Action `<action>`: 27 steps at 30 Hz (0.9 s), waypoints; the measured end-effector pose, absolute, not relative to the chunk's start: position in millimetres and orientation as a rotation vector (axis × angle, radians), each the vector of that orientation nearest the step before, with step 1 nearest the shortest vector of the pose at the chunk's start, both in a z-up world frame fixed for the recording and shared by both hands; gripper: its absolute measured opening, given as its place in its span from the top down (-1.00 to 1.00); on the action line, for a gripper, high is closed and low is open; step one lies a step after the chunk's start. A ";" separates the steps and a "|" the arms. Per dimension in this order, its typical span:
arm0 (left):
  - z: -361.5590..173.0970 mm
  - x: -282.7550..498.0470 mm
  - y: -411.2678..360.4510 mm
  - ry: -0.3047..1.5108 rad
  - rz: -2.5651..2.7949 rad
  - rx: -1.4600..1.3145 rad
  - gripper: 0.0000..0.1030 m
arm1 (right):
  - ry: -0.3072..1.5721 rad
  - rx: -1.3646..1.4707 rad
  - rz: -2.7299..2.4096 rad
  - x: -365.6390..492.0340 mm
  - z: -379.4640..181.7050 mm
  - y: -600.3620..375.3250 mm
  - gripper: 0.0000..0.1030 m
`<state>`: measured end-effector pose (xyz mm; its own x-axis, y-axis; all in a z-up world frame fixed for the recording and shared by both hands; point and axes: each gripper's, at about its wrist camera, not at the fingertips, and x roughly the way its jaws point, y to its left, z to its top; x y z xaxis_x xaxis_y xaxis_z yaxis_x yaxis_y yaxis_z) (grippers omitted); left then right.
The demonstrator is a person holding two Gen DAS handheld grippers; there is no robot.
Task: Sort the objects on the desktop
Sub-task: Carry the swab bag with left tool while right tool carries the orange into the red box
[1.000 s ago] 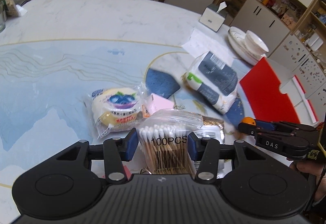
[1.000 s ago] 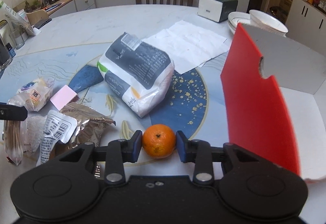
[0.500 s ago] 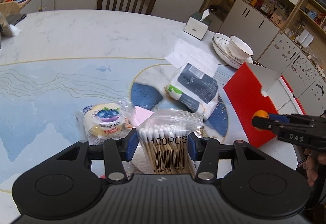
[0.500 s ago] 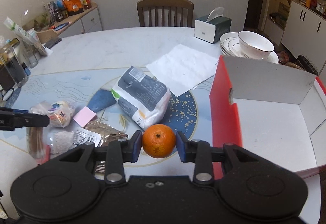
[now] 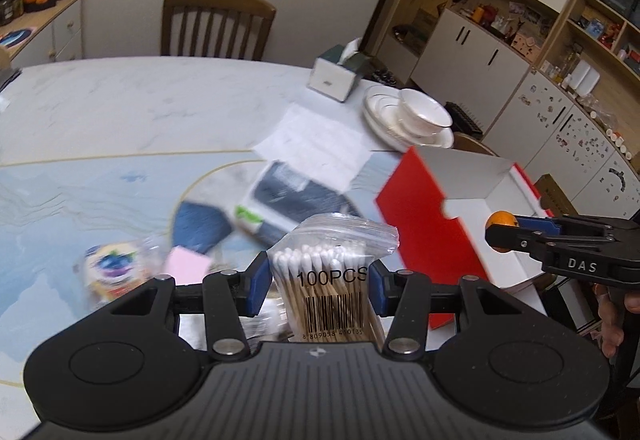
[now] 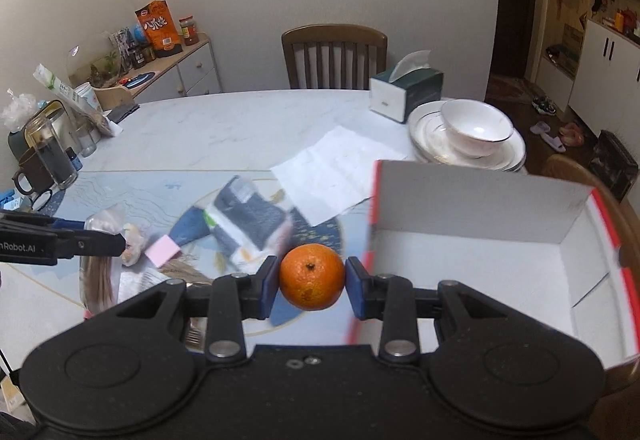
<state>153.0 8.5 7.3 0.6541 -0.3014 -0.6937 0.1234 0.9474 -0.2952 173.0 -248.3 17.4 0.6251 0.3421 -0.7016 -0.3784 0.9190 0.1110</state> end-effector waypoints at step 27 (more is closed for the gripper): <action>5.6 249.0 -210.8 0.851 -0.459 0.008 0.08 | 0.843 -0.046 0.326 222.3 -20.2 -402.0 0.34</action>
